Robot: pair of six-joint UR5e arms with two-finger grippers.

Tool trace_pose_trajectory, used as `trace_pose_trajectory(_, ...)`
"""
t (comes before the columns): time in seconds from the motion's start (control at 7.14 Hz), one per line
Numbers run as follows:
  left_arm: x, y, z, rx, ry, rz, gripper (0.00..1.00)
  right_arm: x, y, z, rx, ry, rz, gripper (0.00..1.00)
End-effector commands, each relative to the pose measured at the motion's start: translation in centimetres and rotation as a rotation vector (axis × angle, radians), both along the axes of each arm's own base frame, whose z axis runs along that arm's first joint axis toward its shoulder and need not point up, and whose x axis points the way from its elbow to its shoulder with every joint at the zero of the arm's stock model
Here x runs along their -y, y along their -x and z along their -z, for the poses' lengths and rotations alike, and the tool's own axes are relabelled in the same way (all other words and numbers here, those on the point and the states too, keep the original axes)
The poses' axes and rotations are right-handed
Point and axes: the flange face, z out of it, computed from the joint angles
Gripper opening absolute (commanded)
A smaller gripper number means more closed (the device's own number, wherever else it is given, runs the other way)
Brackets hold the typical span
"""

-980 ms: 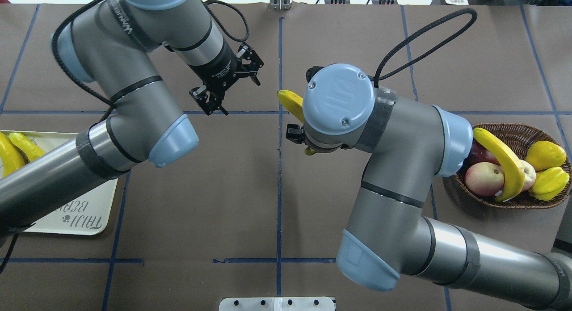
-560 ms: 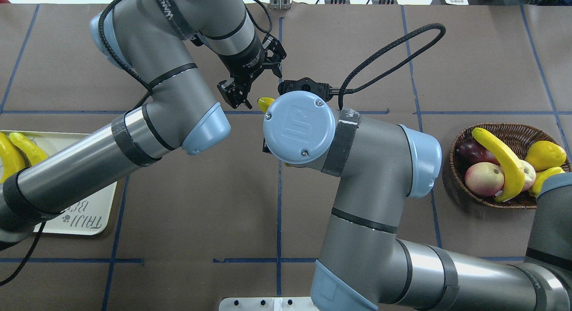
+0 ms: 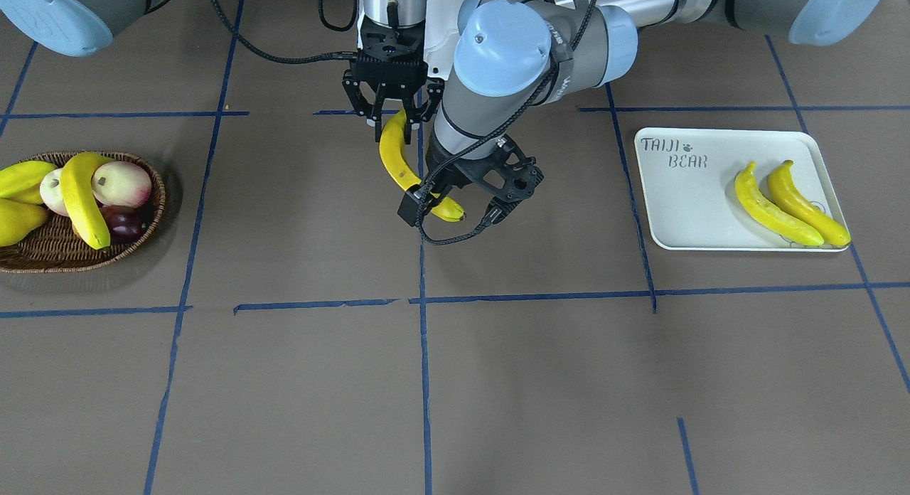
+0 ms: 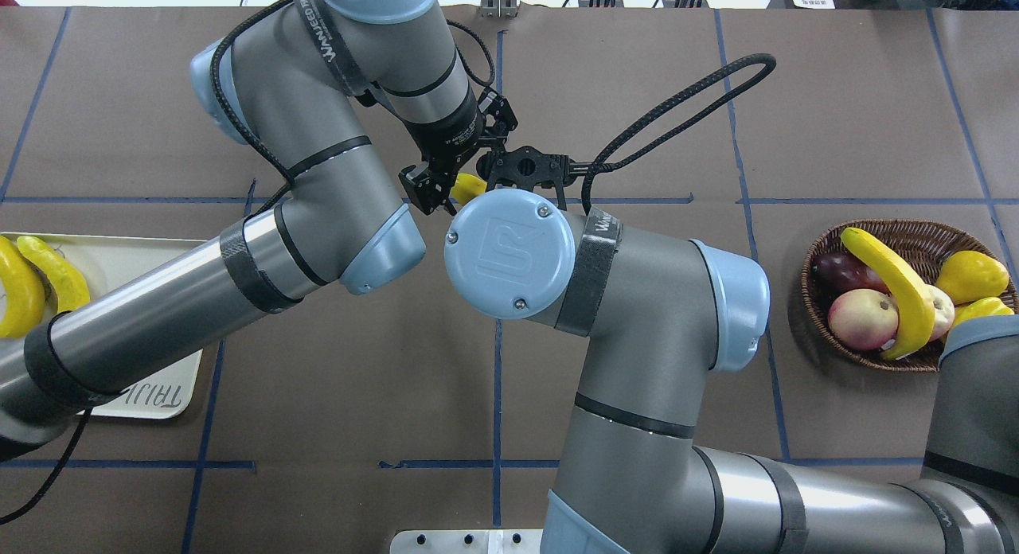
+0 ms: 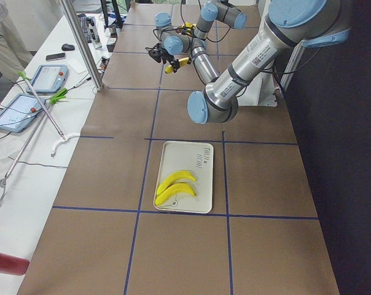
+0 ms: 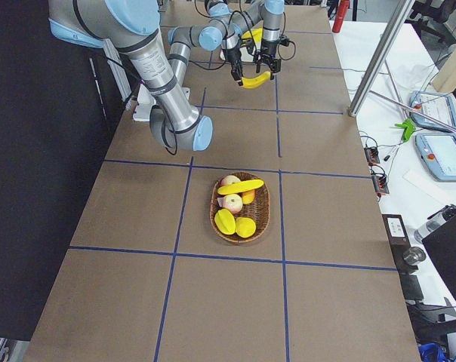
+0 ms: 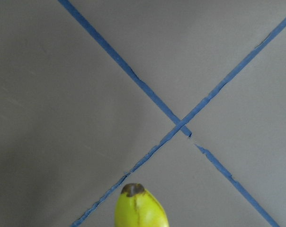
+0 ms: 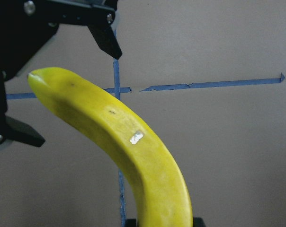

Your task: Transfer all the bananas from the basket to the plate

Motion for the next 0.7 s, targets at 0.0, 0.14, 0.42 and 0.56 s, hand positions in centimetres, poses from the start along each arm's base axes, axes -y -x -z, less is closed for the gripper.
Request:
trace_pose_trajectory(0.0,-0.5,-0.5,-0.2,0.006,0.004,-0.011,0.99,-1.2,1.0,0.0,-0.044,-0.095,0.009,0.0)
trace_pose_trajectory(0.14,-1.2,-1.3,-0.2,0.009,0.006,-0.02,0.95,-1.8,1.4,0.0,-0.075,-0.137,0.021,0.0)
trace_pose_trajectory(0.42,-1.0,-1.2,-0.3,0.02,0.011,-0.003,0.4,-2.5,1.8,-0.1,-0.122,-0.202,0.058,0.0)
trace_pose_trajectory(0.56,-1.0,-1.2,-0.9,0.026,0.014,-0.004,0.17,-2.5,1.8,-0.1,-0.127,-0.211,0.064,0.0)
